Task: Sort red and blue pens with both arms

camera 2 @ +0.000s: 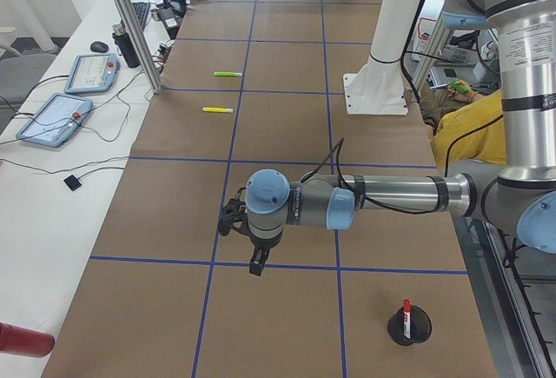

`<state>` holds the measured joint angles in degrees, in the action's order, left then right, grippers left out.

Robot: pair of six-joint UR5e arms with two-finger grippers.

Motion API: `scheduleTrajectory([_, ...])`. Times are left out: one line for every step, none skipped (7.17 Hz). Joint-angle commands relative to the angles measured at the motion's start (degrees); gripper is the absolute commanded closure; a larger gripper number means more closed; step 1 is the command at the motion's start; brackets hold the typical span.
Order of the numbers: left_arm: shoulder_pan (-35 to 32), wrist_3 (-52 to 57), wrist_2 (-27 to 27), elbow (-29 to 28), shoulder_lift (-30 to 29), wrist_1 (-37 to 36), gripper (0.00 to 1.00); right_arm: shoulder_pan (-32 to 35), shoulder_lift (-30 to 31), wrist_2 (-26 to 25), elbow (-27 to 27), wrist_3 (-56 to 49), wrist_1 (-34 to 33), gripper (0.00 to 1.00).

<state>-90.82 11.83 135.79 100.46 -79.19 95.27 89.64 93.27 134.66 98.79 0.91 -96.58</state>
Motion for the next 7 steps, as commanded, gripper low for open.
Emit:
scheduleTrajectory([0.03,0.04,0.0,-1.23,-0.09,0.1,0.0,-4.83,-5.19,-5.18,-2.18,4.09,0.25,0.0])
scheduleTrajectory([0.03,0.04,0.0,-1.15,-0.09,0.1,0.0,-4.83,-4.24,-5.37,-2.2,4.01,2.51,0.0])
scheduleTrajectory([0.03,0.13,-0.17,-1.75,0.0,-0.43,0.0,-4.83,-1.97,-5.37,-2.37,4.01,4.88,0.0])
scheduleTrajectory([0.03,0.13,-0.18,-2.11,0.17,-0.26,0.0,-4.83,0.05,-5.29,-2.81,4.01,7.78,0.0])
scheduleTrajectory([0.03,0.04,-0.18,-2.11,0.26,-0.08,0.0,-4.83,1.55,-5.28,-3.25,4.1,10.94,0.0])
scheduleTrajectory([0.03,0.04,-0.18,-2.11,0.26,-0.17,0.0,-4.83,2.18,-5.02,-4.3,4.1,13.32,0.0])
scheduleTrajectory([0.03,0.04,-0.18,-2.11,0.26,-0.25,0.0,-4.83,2.27,-5.02,-6.13,4.1,14.91,0.0])
